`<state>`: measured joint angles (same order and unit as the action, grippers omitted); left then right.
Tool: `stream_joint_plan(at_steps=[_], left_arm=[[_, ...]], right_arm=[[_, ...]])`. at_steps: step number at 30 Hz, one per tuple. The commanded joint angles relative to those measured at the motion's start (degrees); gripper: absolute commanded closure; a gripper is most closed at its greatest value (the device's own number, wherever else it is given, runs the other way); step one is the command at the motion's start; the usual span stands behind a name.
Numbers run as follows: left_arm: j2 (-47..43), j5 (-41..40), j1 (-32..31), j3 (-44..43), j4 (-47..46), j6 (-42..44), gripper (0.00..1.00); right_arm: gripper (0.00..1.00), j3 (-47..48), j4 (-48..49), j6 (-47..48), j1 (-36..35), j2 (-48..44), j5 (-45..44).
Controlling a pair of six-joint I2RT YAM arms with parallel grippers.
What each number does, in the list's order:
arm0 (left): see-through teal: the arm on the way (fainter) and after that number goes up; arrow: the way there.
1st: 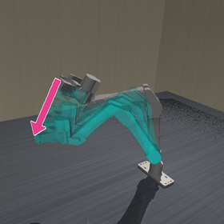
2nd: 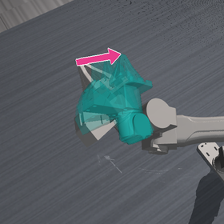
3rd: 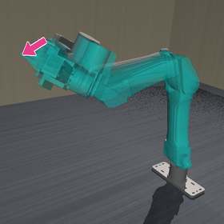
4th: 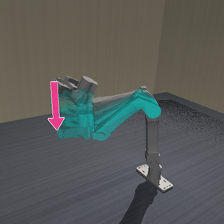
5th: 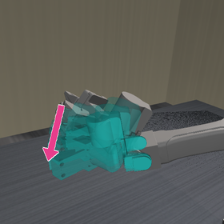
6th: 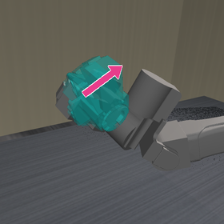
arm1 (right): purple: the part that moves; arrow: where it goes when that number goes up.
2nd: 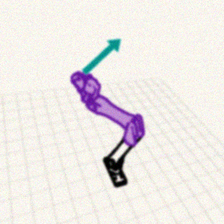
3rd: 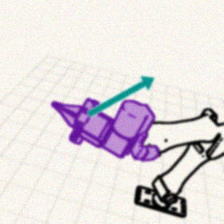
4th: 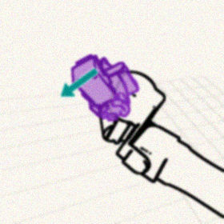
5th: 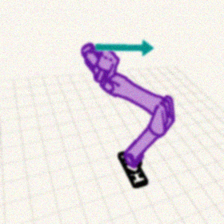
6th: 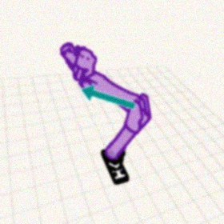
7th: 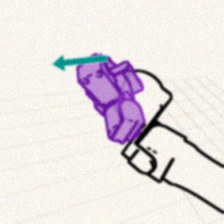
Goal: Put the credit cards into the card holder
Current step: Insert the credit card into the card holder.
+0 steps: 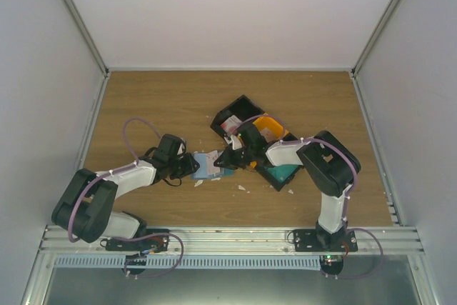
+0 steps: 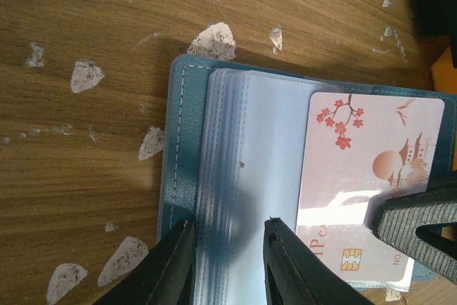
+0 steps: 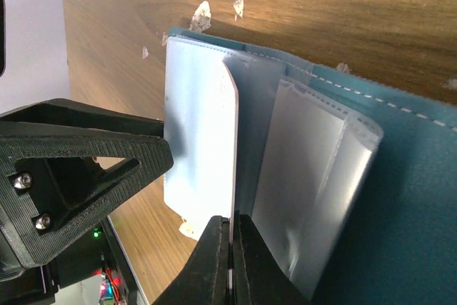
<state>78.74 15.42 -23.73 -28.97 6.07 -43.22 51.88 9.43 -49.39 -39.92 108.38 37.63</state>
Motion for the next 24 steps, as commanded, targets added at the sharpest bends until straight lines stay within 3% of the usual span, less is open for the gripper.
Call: stream_joint_plan(at_steps=[1,18,24], left_arm=[[1.5,0.0,0.3,2.0,-1.6,0.7,0.71],[0.0,0.7,0.2,4.6,-2.2,1.0,0.79],[0.4,1.7,0.2,4.8,-2.9,1.5,0.79]], right_arm=[[1.0,0.6,-2.9,-2.4,-0.5,2.2,-2.4],[0.99,-2.8,-6.1,-10.1,-2.5,-4.8,-15.4],[1.0,-2.5,-4.6,-10.7,-3.7,-2.6,-11.9]])
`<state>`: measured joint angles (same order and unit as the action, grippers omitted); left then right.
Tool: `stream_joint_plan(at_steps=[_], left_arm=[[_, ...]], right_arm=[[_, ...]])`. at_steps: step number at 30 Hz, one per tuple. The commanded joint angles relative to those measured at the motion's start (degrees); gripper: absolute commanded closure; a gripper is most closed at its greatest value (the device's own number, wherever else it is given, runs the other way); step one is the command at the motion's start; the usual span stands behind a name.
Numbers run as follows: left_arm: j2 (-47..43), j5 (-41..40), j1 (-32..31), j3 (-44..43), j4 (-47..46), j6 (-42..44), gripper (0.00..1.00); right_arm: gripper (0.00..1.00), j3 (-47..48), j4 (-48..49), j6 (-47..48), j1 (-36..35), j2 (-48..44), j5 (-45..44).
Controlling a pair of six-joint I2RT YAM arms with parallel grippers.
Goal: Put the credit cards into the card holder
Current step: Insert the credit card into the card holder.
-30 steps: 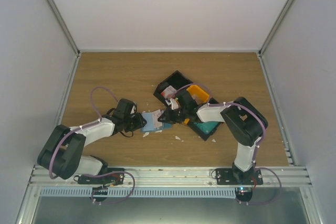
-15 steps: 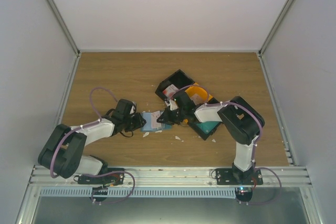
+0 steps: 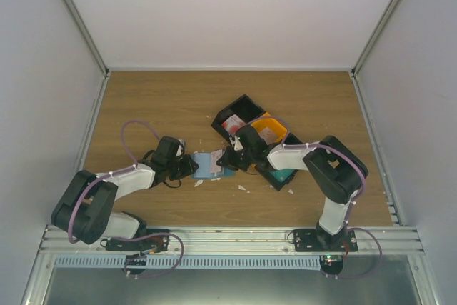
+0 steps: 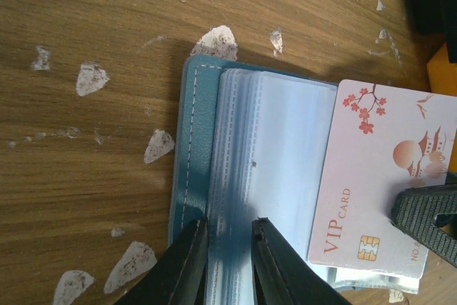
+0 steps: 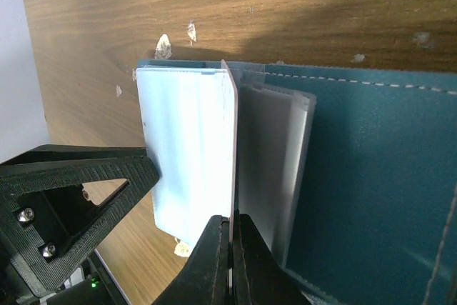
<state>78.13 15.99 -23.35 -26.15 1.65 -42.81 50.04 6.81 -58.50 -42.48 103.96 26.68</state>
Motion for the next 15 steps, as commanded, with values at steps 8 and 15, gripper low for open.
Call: stream_joint_plan(at_steps=[8,15], left_arm=[[1.2,2.0,-0.1,2.1,1.2,1.8,0.79],[1.4,2.7,-0.1,2.1,0.8,2.2,0.78]], right_arm=[[0.99,1.6,-0.6,-1.5,-1.9,6.1,2.4],[0.97,3.3,-1.1,-1.0,-2.3,7.9,2.9]])
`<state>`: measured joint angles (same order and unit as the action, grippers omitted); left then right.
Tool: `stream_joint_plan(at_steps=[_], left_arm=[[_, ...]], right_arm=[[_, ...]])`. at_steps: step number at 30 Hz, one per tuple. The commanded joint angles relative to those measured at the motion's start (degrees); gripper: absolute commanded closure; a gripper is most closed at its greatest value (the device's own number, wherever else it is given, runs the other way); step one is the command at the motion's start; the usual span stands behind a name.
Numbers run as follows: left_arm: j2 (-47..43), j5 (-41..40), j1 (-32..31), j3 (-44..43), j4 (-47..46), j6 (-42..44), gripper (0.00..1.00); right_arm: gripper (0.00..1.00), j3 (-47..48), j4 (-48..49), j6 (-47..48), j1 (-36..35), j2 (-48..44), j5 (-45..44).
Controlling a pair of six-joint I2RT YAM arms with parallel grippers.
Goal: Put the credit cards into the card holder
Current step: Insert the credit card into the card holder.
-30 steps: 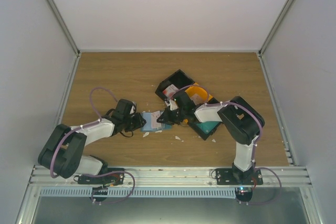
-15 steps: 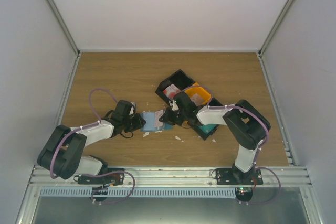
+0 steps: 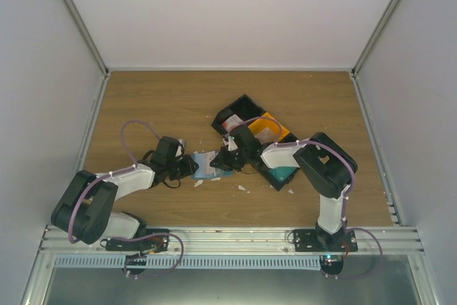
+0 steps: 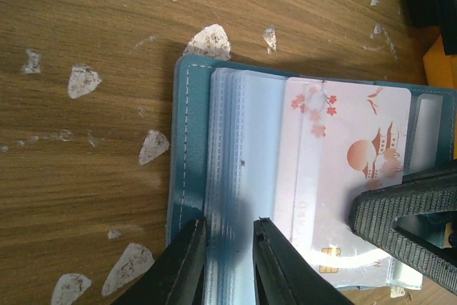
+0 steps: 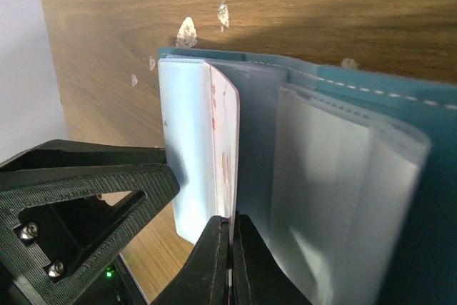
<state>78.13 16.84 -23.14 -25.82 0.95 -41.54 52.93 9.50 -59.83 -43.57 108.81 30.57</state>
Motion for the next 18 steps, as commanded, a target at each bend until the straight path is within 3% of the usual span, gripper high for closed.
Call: stream_joint_plan(at_steps=[1,18], left_arm=[[1.5,2.0,-0.3,1.7,1.5,1.0,0.78],[2.2,3.0,-0.4,1.5,0.7,1.4,0.77]], right_arm=[[0.97,0.6,-3.8,0.5,-1.4,3.3,-0.8],[0.99,2.7,-2.8,1.7,-2.5,7.2,4.1]])
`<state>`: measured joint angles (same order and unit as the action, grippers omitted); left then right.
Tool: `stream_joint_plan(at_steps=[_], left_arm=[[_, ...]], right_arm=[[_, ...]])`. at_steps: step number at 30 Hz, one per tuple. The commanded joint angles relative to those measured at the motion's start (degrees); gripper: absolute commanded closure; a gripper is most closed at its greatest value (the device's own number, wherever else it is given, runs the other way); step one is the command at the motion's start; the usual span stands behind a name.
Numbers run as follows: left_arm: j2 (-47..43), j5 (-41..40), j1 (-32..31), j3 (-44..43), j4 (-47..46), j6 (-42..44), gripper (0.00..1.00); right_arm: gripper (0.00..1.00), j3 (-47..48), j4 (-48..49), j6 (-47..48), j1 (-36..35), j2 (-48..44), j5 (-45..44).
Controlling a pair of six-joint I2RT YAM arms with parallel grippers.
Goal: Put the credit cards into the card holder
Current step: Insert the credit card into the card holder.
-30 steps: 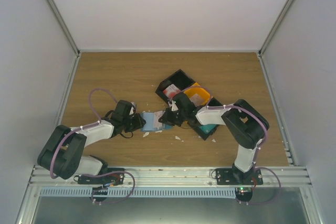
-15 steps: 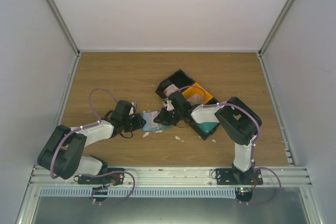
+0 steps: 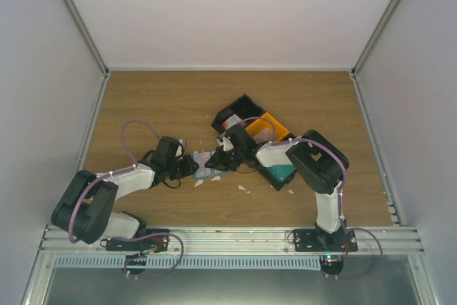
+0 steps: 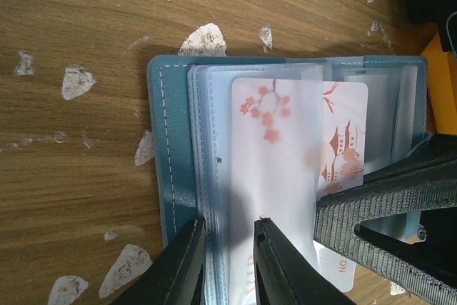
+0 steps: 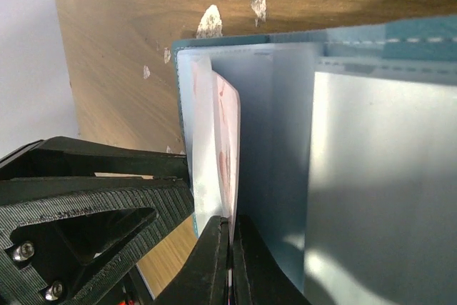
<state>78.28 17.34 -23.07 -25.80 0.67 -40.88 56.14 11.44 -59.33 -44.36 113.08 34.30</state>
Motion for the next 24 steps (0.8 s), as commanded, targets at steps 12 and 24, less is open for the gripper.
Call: stream_joint_plan(at_steps=[12,24], left_arm=[[1.3,-2.1,-0.5,1.6,2.8,0.7,0.79],[1.2,0.6,-0.5,2.9,0.4,0.1,0.78]], right_arm=[[1.0,-2.7,-12.2,9.2,0.6,-1.2,-0.9],[1.0,-1.6,-9.0,6.8,0.2,1.6,0.3]])
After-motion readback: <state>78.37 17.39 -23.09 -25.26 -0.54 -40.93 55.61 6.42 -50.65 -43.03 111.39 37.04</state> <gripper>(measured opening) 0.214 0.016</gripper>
